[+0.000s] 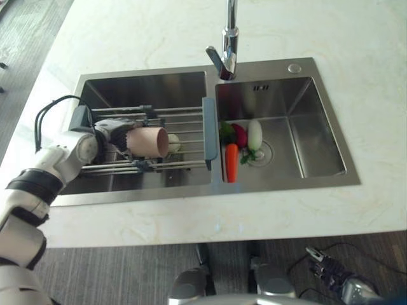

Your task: Place the dishes in the dishwasher.

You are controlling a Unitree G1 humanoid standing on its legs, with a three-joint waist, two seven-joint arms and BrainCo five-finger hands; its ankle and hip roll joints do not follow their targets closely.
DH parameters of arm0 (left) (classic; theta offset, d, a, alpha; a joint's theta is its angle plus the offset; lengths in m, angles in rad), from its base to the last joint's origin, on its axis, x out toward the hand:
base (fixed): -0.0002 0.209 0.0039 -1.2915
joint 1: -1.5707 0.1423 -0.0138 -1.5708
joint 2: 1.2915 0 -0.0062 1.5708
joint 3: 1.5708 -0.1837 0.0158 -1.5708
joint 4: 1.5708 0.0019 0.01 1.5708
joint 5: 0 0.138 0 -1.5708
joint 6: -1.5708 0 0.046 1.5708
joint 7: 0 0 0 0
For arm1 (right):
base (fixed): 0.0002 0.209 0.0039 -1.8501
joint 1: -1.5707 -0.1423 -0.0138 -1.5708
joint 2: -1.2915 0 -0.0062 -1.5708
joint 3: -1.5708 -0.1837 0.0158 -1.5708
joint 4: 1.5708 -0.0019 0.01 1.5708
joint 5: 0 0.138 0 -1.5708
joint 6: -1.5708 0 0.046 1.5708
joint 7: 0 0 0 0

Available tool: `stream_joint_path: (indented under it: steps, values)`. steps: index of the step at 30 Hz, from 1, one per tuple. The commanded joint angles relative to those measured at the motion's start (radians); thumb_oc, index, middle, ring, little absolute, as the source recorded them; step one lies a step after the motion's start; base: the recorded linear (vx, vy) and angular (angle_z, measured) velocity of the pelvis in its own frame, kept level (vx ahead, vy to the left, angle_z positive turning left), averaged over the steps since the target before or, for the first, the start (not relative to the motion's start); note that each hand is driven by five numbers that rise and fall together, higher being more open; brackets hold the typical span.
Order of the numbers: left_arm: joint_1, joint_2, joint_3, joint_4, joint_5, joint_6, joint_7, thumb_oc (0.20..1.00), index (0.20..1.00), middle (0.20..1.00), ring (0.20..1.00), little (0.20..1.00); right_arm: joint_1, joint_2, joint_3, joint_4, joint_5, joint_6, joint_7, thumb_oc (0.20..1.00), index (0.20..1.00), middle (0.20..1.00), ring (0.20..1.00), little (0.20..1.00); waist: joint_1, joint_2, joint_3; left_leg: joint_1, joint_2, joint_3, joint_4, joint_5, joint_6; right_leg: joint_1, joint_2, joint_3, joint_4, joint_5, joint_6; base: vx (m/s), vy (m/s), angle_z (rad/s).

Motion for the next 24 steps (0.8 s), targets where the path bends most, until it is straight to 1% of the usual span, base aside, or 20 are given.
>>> stream_joint_path:
  steps: [1,2,3,4,8,11,13,14,15,20,21,24]
  values:
    - [-0.045,0.015,0.014,0.08,-0.023,0.012,-0.004,1.0,1.0,1.0,1.0,1.0,0.009,-0.031,0.049,-0.016,0.041,-0.025,0.005,1.0,1.0,1.0,1.0,1.0,0.005,-0.028,-0.025,-0.088,-0.013,-0.068,0.181,-0.095,0.021,-0.055,-0.111,0.052,0.041,0.069,0.126,0.0,0.0,0.0]
    - [-0.045,0.014,0.012,0.083,-0.031,0.015,-0.005,1.0,1.0,1.0,1.0,1.0,0.007,-0.031,0.048,-0.017,0.041,-0.025,0.004,1.0,1.0,1.0,1.0,1.0,0.004,-0.028,-0.024,-0.089,-0.013,-0.068,0.182,-0.095,0.021,-0.057,-0.112,0.053,0.042,0.069,0.126,0.0,0.0,0.0]
    - [-0.043,0.008,0.019,0.096,-0.043,0.016,0.002,0.222,0.222,0.222,0.222,0.222,0.007,-0.033,0.05,-0.021,0.046,-0.025,0.002,1.0,1.0,1.0,1.0,1.0,0.003,-0.029,-0.023,-0.09,-0.012,-0.065,0.182,-0.095,0.021,-0.059,-0.112,0.053,0.043,0.069,0.126,0.0,0.0,0.0]
    - [-0.043,0.004,0.022,0.103,-0.036,0.01,0.006,0.2,0.2,0.2,0.2,0.2,0.008,-0.034,0.05,-0.021,0.046,-0.026,0.002,1.0,1.0,1.0,1.0,1.0,0.002,-0.03,-0.023,-0.088,-0.012,-0.064,0.18,-0.094,0.021,-0.059,-0.111,0.054,0.043,0.07,0.126,0.0,0.0,0.0]
    - [-0.059,0.003,0.004,0.111,0.002,-0.035,-0.011,0.2,0.2,0.2,0.2,0.2,0.003,-0.036,0.049,-0.021,0.05,-0.029,0.0,1.0,1.0,1.0,1.0,1.0,-0.002,-0.032,-0.021,-0.09,-0.011,-0.061,0.177,-0.093,0.02,-0.064,-0.111,0.056,0.043,0.071,0.126,0.0,0.0,0.0]
    - [-0.074,0.004,-0.021,0.102,-0.024,-0.037,-0.006,0.2,0.2,0.2,0.2,0.2,-0.001,-0.039,0.052,-0.02,0.05,-0.026,0.003,1.0,1.0,1.0,1.0,1.0,-0.005,-0.033,-0.019,-0.089,-0.011,-0.058,0.177,-0.094,0.02,-0.066,-0.111,0.058,0.044,0.072,0.126,0.0,0.0,0.0]
    - [-0.076,0.003,-0.023,0.1,-0.039,-0.019,0.007,0.2,0.2,0.2,0.2,0.2,-0.001,-0.039,0.052,-0.021,0.05,-0.026,0.004,1.0,1.0,1.0,1.0,1.0,-0.005,-0.033,-0.019,-0.088,-0.011,-0.059,0.174,-0.094,0.02,-0.067,-0.111,0.059,0.045,0.071,0.126,0.0,0.0,0.0]
    - [-0.061,-0.004,0.002,0.112,-0.046,-0.02,0.076,0.2,0.2,0.2,0.2,0.2,0.0,-0.033,0.051,-0.021,0.048,-0.027,0.005,1.0,1.0,1.0,1.0,1.0,-0.003,-0.033,-0.021,-0.085,-0.011,-0.059,0.17,-0.093,0.02,-0.067,-0.111,0.057,0.046,0.07,0.125,0.0,0.0,0.0]
    - [-0.052,-0.006,0.014,0.108,-0.039,-0.021,0.108,0.2,0.2,0.2,0.2,0.2,0.002,-0.03,0.051,-0.021,0.048,-0.027,0.004,1.0,1.0,1.0,1.0,1.0,-0.001,-0.033,-0.022,-0.084,-0.011,-0.06,0.169,-0.092,0.02,-0.066,-0.111,0.056,0.046,0.069,0.125,-0.01,-0.031,0.0]
    - [-0.024,-0.014,0.058,0.082,-0.012,-0.045,0.216,0.2,0.2,0.2,0.2,0.2,0.016,-0.015,0.05,-0.017,0.045,-0.032,0.004,1.0,1.0,1.0,1.0,1.0,0.004,-0.031,-0.036,-0.073,-0.011,-0.062,0.16,-0.09,0.018,-0.058,-0.11,0.05,0.044,0.066,0.122,0.01,-0.006,0.0]
    - [-0.017,-0.018,0.068,0.077,-0.031,-0.049,0.233,0.2,0.2,0.2,0.2,0.2,0.018,-0.012,0.051,-0.016,0.043,-0.032,0.004,1.0,1.0,1.0,1.0,1.0,0.004,-0.03,-0.039,-0.07,-0.011,-0.063,0.157,-0.089,0.018,-0.057,-0.11,0.05,0.044,0.065,0.121,0.04,-0.03,0.02]
    - [0.024,-0.042,0.115,0.056,-0.116,-0.032,0.287,0.2,0.2,0.2,0.2,0.2,0.027,0.0,0.051,-0.016,0.038,-0.027,-0.004,1.0,1.0,1.0,1.0,1.0,0.007,-0.025,-0.049,-0.059,-0.011,-0.062,0.15,-0.088,0.018,-0.051,-0.109,0.047,0.046,0.061,0.12,0.04,-0.02,0.0]
